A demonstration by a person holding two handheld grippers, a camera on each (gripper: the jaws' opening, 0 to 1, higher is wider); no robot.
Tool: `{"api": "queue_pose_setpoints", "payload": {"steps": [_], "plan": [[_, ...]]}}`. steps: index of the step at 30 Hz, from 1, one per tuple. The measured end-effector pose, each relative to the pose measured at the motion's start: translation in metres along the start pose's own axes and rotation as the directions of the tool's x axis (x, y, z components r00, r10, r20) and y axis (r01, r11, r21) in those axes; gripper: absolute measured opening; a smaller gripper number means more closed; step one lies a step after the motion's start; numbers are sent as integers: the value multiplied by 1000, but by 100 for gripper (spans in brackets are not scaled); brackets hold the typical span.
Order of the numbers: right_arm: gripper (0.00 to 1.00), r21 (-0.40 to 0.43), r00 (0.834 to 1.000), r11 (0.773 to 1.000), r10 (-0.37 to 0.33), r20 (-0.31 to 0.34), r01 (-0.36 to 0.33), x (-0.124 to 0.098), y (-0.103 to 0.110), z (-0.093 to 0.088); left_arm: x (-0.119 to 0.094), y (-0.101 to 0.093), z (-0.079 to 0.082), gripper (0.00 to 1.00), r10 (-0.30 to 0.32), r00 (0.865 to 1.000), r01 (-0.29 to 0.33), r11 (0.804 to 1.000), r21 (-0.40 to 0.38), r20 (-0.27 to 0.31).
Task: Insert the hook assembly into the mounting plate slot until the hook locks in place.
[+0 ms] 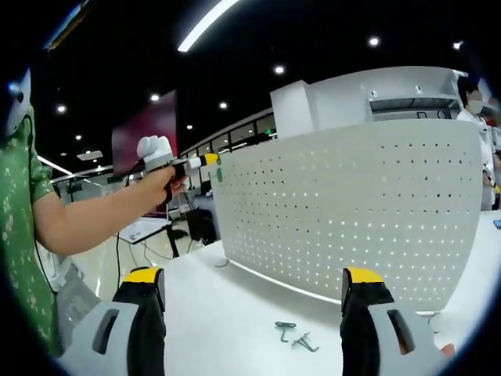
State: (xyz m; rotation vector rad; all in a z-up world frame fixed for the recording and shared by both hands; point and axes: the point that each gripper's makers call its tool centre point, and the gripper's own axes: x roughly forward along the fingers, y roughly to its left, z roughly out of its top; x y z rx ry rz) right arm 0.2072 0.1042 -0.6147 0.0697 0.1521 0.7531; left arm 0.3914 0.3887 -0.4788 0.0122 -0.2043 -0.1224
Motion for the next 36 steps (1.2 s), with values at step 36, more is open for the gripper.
{"api": "queue_pose_setpoints", "payload": {"steps": [36], "plan": [[93, 4, 1000, 1000, -7, -21, 7, 4, -8, -5, 21, 8, -24, 3, 46, 999, -46, 999, 8, -11]]}}
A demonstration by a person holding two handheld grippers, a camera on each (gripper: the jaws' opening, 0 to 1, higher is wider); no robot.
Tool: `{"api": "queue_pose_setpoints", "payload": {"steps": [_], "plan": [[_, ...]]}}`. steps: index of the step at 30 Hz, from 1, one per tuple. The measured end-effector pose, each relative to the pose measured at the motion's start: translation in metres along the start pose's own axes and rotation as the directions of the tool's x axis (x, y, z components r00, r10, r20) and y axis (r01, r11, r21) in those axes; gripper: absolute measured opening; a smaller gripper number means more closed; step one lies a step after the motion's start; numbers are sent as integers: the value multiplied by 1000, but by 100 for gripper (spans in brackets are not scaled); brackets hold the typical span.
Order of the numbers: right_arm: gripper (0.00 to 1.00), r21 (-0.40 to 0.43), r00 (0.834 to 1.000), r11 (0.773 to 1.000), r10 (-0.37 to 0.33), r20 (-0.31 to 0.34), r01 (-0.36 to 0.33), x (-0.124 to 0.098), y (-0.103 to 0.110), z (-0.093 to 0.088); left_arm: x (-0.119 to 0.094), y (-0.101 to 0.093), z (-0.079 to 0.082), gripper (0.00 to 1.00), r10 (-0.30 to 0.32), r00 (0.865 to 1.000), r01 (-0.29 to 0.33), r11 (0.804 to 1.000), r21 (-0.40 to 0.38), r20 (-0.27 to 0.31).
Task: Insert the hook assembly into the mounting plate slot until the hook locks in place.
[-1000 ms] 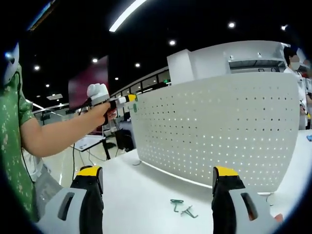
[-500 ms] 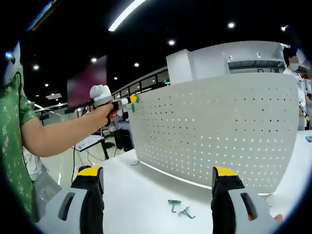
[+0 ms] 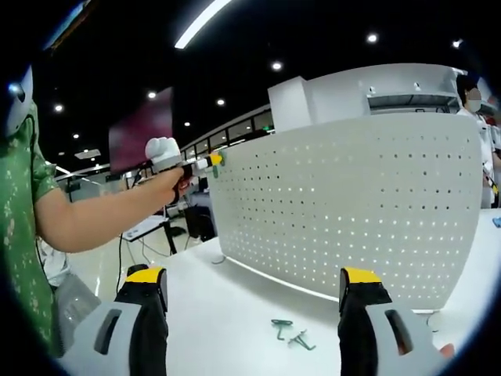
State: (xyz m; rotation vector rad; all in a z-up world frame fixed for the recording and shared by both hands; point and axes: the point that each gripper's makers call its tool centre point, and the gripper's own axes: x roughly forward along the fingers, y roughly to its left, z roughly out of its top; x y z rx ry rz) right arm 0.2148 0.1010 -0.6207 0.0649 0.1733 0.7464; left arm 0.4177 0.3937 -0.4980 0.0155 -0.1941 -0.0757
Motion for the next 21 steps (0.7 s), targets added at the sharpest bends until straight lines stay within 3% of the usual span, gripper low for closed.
{"api": "queue_pose_setpoints", "payload": {"steps": [21], "plan": [[91, -2, 1000, 1000, -6, -19, 6, 2, -1, -3, -1, 1, -15, 3, 7, 1000, -7, 1000, -9, -13]]}}
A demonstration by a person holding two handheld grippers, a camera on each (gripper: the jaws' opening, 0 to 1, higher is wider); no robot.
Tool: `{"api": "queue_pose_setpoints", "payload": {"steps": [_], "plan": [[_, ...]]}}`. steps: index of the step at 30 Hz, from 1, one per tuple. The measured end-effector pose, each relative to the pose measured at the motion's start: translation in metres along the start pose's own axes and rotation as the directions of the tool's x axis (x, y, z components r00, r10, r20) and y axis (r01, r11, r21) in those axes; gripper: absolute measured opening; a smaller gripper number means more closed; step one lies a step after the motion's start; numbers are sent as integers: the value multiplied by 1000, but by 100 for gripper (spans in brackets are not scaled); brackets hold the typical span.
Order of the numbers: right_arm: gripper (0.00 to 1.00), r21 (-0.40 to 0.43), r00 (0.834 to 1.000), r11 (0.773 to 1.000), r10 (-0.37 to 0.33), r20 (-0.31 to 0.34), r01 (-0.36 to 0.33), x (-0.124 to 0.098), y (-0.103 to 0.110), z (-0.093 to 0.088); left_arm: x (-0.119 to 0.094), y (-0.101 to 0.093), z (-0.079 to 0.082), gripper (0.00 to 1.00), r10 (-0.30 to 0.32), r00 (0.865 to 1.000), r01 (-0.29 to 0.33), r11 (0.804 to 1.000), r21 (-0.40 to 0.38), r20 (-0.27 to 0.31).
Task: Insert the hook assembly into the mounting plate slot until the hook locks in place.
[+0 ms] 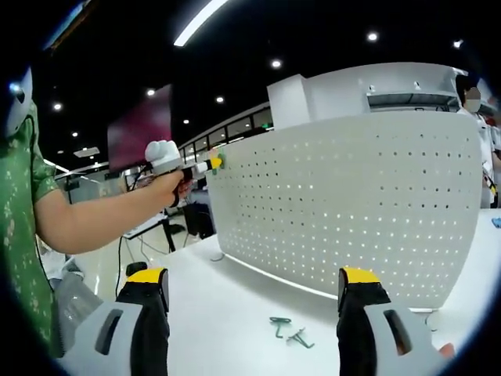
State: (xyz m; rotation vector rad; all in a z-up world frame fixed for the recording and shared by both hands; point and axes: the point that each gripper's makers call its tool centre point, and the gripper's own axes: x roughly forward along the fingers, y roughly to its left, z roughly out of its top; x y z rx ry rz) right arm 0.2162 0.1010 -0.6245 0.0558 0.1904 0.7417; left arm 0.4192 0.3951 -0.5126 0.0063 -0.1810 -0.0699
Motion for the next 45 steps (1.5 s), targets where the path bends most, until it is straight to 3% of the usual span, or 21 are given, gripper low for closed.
{"api": "queue_pose_setpoints", "payload": {"steps": [45], "plan": [[88, -8, 1000, 1000, 1, -22, -1, 1, 0, -4, 0, 0, 0, 3, 5, 1000, -5, 1000, -1, 16]]}}
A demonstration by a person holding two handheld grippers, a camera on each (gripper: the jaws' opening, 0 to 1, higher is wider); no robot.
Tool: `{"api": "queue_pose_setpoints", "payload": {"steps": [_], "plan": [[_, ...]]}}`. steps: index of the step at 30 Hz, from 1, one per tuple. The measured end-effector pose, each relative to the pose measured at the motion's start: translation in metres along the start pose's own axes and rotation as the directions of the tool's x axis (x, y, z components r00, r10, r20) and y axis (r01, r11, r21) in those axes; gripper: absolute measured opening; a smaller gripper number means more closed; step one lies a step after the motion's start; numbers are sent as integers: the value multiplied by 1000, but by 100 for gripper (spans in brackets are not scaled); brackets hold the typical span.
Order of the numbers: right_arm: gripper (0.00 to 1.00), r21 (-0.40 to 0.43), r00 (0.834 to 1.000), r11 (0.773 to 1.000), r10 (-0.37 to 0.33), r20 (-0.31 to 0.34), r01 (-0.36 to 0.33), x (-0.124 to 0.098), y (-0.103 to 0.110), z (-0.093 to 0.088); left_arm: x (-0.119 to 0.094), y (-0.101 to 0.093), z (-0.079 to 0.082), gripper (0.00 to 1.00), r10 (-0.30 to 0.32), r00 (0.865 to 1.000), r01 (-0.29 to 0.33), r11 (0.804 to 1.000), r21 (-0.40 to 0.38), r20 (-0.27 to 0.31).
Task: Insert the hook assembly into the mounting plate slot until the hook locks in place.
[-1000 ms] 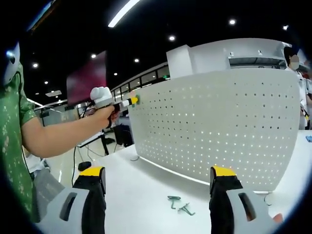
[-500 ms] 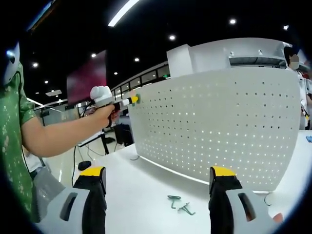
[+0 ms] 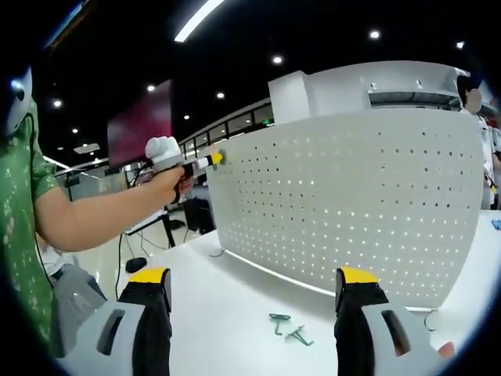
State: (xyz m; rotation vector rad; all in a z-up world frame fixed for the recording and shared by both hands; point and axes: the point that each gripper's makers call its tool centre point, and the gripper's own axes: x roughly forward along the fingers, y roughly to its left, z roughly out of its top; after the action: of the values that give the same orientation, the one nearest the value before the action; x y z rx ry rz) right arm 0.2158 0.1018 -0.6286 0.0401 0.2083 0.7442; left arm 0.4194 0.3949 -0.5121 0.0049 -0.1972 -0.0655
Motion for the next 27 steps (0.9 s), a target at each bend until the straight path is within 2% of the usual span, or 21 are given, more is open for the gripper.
{"api": "queue_pose_setpoints", "payload": {"steps": [17, 27], "plan": [[87, -2, 1000, 1000, -2, -7, 2, -1, 0, -1, 0, 1, -9, 3, 2, 1000, -2, 1000, 2, -25], [87, -1, 1000, 1000, -5, -11, 5, -1, -1, -2, 1, 2, -9, 3, 4, 1000, -4, 1000, -2, -20]]}}
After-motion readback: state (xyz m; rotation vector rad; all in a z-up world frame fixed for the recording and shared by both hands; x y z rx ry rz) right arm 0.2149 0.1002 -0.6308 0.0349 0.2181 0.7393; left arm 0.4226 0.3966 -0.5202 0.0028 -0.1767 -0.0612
